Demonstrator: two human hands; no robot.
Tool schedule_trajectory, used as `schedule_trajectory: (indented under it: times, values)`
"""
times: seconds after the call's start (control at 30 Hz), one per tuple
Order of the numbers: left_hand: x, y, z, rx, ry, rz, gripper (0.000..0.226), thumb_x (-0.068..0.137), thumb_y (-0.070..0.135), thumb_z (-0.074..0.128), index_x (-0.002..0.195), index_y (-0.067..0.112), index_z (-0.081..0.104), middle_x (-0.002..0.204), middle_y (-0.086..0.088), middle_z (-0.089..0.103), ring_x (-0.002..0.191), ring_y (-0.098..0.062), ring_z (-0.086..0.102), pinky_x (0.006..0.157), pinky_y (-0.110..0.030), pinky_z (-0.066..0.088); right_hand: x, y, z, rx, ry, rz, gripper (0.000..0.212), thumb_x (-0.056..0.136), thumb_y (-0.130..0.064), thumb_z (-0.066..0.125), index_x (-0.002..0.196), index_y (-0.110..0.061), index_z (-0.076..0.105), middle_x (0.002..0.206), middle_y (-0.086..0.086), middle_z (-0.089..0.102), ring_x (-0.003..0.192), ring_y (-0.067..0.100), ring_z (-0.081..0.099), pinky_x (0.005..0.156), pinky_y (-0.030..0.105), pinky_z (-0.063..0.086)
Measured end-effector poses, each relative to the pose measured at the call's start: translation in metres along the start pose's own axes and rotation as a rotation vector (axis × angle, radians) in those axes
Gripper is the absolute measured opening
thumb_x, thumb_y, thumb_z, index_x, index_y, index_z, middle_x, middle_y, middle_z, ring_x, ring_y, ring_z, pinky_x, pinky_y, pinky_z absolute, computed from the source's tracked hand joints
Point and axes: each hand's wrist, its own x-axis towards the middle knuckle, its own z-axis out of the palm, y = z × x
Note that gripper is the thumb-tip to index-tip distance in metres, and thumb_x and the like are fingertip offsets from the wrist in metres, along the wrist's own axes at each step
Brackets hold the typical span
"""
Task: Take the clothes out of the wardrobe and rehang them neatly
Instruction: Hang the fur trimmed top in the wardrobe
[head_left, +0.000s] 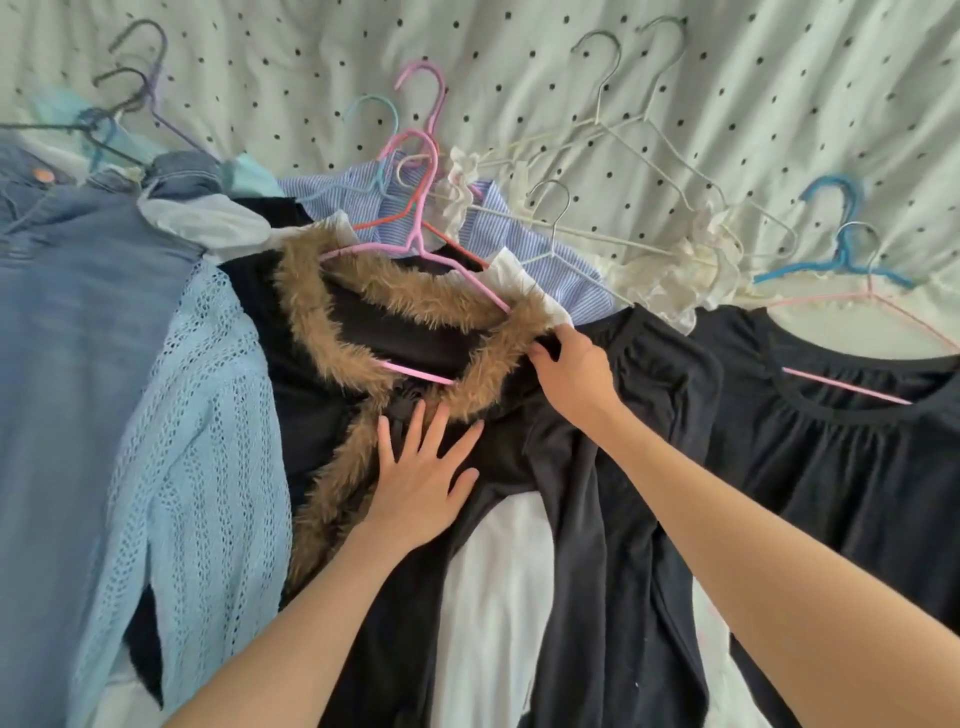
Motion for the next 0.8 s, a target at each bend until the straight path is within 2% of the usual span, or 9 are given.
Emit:
schedule_trajectory:
  times: [0.07,0.13,0.23,0.33,0.43,0.5,0.63,0.73,0.8]
  values:
    - [-0.008,0.002,-0.014,-0.086,0.031,0.002,0.062,0.088,0.051,0.010,0.144,0.032,0.027,0.155,-0.007,0.017,0.143,-0.028,0.006,0.108,-0.052,-0.009,-0.013,-0.003,-0.008,0.049,0.042,-0.020,0.019,0.097,-0.025,0.046,0.095,-0.006,0.051,0.064,-0.005,0.043,0.076,0.027,0.052,0.058,0.030,0.026]
    - [-0.019,0.010,-0.028,-0.243,0.100,-0.021,0.054,0.095,0.046,0.016,0.145,0.029,0.026,0.156,-0.001,0.009,0.144,-0.021,-0.003,0.110,-0.044,-0.011,-0.028,-0.007,-0.022,0.078,0.085,-0.057,0.018,0.097,-0.025,0.045,0.091,-0.008,0.048,0.062,-0.006,0.041,0.068,0.023,0.047,0.056,0.030,0.024]
    - [-0.044,0.026,-0.060,-0.450,0.272,-0.032,0.042,0.098,0.028,0.039,0.140,0.022,0.037,0.153,0.000,0.020,0.143,-0.016,0.008,0.114,-0.041,0.001,-0.060,-0.012,-0.049,0.131,0.158,-0.102,0.016,0.097,-0.024,0.045,0.087,-0.011,0.045,0.061,-0.007,0.043,0.059,0.017,0.043,0.052,0.030,0.024]
    - [-0.068,0.040,-0.095,-0.560,0.427,-0.015,0.042,0.096,0.023,0.044,0.137,0.019,0.041,0.151,-0.001,0.026,0.140,-0.015,0.020,0.115,-0.036,0.017,-0.103,-0.009,-0.076,0.140,0.250,-0.136,0.014,0.096,-0.023,0.047,0.092,-0.011,0.053,0.066,-0.008,0.048,0.063,0.016,0.044,0.053,0.030,0.022]
    - [-0.091,0.051,-0.129,-0.527,0.547,0.066,0.040,0.096,0.021,0.044,0.136,0.018,0.043,0.149,0.000,0.029,0.139,-0.013,0.022,0.112,-0.030,0.019,-0.153,0.005,-0.103,0.153,0.339,-0.110,0.019,0.096,-0.025,0.048,0.100,-0.009,0.057,0.071,-0.002,0.054,0.071,0.023,0.053,0.058,0.030,0.024]
    - [-0.107,0.057,-0.148,-0.446,0.649,0.115,0.040,0.095,0.016,0.045,0.135,0.013,0.043,0.148,-0.006,0.032,0.138,-0.019,0.024,0.112,-0.038,0.022,-0.187,0.018,-0.125,0.174,0.366,-0.109,0.016,0.095,-0.025,0.049,0.099,-0.011,0.058,0.074,-0.002,0.057,0.080,0.027,0.057,0.060,0.030,0.027]
    - [-0.140,0.084,-0.192,-0.387,0.838,0.121,0.049,0.091,0.007,0.051,0.138,0.005,0.036,0.149,-0.015,0.027,0.140,-0.027,0.021,0.113,-0.046,0.020,-0.260,0.047,-0.175,0.166,0.496,-0.150,0.024,0.093,-0.023,0.054,0.112,-0.011,0.062,0.102,0.007,0.067,0.096,0.025,0.059,0.077,0.033,0.040]
    - [-0.163,0.121,-0.220,-0.232,0.919,0.152,0.058,0.089,0.011,0.051,0.142,0.010,0.026,0.151,-0.015,0.022,0.142,-0.028,0.013,0.114,-0.048,0.006,-0.324,0.073,-0.201,0.136,0.623,-0.180,0.023,0.091,-0.022,0.057,0.109,-0.009,0.063,0.099,0.004,0.067,0.090,0.021,0.060,0.070,0.026,0.035]
    - [-0.179,0.150,-0.230,-0.172,0.916,0.204,0.059,0.090,0.013,0.051,0.142,0.010,0.024,0.151,-0.016,0.023,0.142,-0.030,0.013,0.113,-0.050,0.007,-0.372,0.092,-0.211,0.143,0.684,-0.173,0.020,0.090,-0.020,0.058,0.106,-0.009,0.064,0.092,-0.002,0.064,0.083,0.016,0.056,0.065,0.022,0.030]
